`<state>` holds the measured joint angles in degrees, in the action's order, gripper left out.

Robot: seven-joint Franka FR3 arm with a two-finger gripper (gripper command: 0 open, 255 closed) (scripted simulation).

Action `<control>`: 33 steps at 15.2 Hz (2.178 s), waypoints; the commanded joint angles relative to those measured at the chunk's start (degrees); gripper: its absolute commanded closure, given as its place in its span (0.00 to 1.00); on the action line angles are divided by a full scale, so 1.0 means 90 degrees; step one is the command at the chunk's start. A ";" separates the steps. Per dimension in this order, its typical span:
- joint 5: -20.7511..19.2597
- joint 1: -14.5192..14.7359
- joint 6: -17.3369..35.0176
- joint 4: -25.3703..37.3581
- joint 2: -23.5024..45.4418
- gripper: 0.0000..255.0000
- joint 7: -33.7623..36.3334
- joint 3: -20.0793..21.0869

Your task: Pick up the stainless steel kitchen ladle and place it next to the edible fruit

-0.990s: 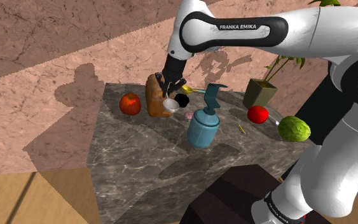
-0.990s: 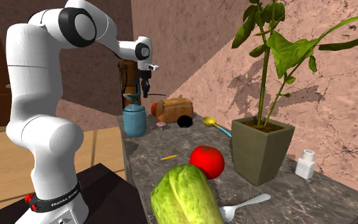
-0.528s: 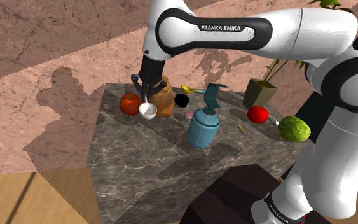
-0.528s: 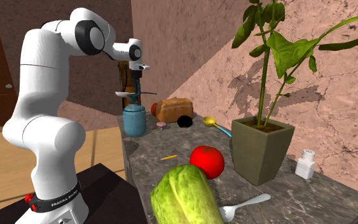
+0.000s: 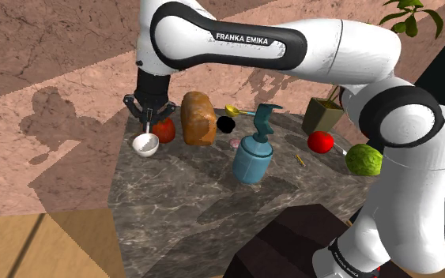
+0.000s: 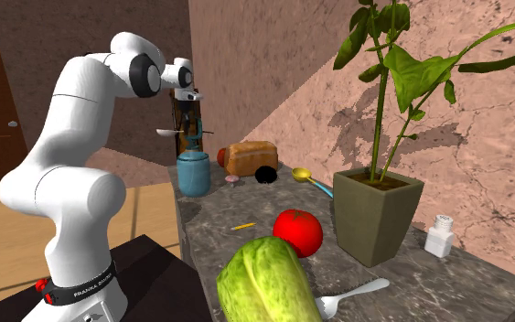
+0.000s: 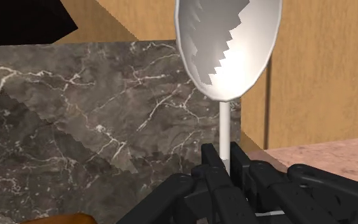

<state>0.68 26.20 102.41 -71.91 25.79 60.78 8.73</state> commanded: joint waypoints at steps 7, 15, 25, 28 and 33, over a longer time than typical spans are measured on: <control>-0.0257 0.0615 -0.0455 0.1821 0.1333 1.00 0.0581 0.0054; -0.0240 0.0557 0.0326 0.0895 0.1191 1.00 0.0556 0.0055; -0.0243 0.0523 0.1152 0.0114 0.1239 1.00 0.0531 0.0045; -0.0248 0.0519 0.1377 -0.0063 0.1288 1.00 0.0525 0.0040; -0.0259 0.0515 0.1736 -0.0311 0.1400 1.00 0.0516 0.0030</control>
<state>-1.60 30.80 117.72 -74.91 37.90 65.45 9.03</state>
